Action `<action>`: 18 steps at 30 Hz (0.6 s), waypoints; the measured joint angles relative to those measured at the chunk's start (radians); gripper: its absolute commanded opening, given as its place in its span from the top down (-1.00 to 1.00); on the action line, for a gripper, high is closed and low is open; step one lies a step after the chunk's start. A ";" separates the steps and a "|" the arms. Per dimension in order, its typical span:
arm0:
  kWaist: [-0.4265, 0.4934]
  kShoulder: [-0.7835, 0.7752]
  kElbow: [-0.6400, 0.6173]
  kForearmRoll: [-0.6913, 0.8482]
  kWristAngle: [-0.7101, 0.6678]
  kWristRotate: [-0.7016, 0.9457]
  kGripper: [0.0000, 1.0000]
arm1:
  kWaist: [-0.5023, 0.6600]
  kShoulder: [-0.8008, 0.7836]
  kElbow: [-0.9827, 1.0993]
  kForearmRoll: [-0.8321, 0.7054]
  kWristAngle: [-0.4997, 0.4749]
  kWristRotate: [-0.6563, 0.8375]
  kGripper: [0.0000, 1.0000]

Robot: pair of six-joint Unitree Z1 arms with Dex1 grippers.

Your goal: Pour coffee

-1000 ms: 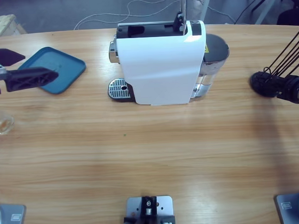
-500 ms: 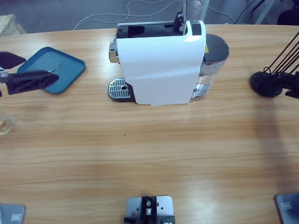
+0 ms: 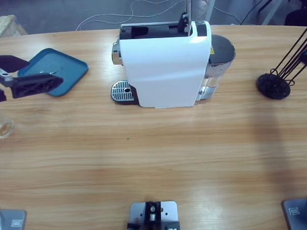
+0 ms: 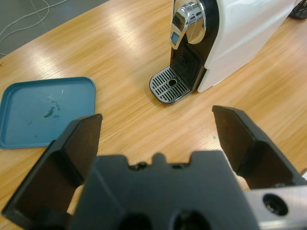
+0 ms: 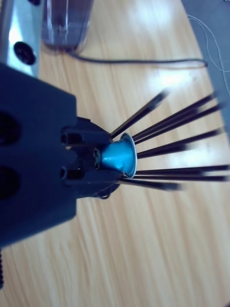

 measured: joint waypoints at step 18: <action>0.001 -0.129 0.003 -0.003 0.000 0.050 -0.98 | 0.456 -0.285 -0.377 0.480 -0.010 -0.253 1.00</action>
